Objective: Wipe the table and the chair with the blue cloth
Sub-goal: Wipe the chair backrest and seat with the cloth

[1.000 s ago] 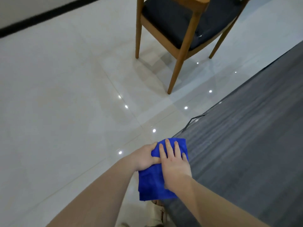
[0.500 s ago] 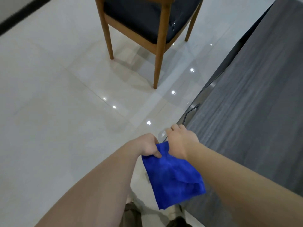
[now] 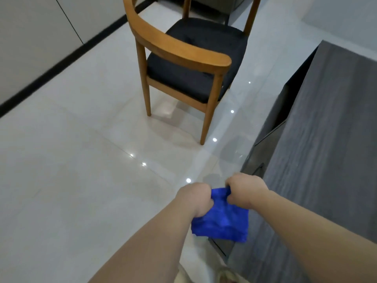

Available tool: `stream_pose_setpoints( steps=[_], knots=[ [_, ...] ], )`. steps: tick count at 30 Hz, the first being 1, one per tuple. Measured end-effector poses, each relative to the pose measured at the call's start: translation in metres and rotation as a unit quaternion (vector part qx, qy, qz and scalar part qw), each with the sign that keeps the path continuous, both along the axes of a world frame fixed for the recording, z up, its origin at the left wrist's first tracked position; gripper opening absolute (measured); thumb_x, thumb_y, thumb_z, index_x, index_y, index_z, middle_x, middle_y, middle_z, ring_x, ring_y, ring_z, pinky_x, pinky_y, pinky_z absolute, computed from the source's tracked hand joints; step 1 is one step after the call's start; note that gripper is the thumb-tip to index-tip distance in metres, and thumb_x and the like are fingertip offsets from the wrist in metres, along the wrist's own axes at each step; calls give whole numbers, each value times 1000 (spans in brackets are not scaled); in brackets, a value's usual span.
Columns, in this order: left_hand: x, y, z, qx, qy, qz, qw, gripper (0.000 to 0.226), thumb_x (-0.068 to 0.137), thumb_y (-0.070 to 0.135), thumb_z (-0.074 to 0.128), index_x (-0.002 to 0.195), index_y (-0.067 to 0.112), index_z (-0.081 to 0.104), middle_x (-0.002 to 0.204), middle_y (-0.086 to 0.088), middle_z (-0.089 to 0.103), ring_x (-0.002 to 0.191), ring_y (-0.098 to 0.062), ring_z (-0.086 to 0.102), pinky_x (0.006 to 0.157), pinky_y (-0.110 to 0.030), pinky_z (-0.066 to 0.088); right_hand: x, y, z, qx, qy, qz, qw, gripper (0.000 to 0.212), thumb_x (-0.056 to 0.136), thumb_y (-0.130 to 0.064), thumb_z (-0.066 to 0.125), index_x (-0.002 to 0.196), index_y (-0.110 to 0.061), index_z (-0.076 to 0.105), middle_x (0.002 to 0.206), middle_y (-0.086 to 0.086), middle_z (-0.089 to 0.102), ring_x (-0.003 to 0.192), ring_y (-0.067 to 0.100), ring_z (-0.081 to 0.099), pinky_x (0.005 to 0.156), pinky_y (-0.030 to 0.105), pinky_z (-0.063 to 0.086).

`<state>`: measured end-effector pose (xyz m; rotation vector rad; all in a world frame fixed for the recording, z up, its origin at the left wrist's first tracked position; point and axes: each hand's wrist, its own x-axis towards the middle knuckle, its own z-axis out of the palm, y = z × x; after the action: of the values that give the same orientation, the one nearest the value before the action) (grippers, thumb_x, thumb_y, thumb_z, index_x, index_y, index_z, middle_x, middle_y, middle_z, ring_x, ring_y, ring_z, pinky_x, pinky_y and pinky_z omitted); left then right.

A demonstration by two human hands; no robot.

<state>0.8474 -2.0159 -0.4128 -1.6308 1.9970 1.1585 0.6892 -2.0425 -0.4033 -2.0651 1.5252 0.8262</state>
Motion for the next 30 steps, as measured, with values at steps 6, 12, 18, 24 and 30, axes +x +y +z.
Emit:
stream_pose_setpoints(
  steps=[6, 12, 18, 24, 30],
  knots=[
    [30, -48, 27, -99, 26, 31, 994, 16, 88, 18, 53, 103, 17, 55, 99, -6, 63, 88, -29, 59, 70, -35, 46, 23, -57, 31, -53, -13, -31, 998, 20, 78, -23, 52, 98, -22, 54, 82, -3, 59, 74, 19, 59, 65, 30, 47],
    [36, -137, 55, -161, 69, 70, 982, 6, 82, 20, 51, 86, 21, 56, 75, 1, 60, 73, -24, 59, 60, -31, 47, 28, -131, 66, -172, -51, -59, 982, 8, 85, -23, 47, 92, -26, 50, 80, -5, 53, 74, 19, 50, 68, 30, 34],
    [29, -222, 86, -177, 109, 86, 974, 7, 86, 29, 55, 86, 22, 54, 77, 2, 61, 73, -19, 59, 63, -36, 51, 23, -203, 93, -246, -80, -105, 960, 17, 84, -24, 44, 92, -27, 57, 87, -4, 56, 87, 20, 52, 79, 34, 36],
    [27, -282, 109, -225, 124, 94, 962, 11, 88, 30, 53, 82, 22, 48, 80, 3, 58, 75, -21, 57, 67, -39, 51, 32, -273, 107, -364, -83, -108, 921, 24, 83, -25, 47, 101, -24, 63, 105, 1, 50, 106, 23, 45, 93, 35, 32],
    [55, -326, 117, -320, 69, 67, 943, 15, 95, 35, 46, 90, 22, 50, 78, 5, 58, 69, -18, 57, 62, -38, 50, 56, -315, 99, -446, -116, -109, 881, 22, 89, -23, 48, 99, -26, 67, 111, 1, 46, 108, 24, 42, 93, 35, 32]
  ],
)
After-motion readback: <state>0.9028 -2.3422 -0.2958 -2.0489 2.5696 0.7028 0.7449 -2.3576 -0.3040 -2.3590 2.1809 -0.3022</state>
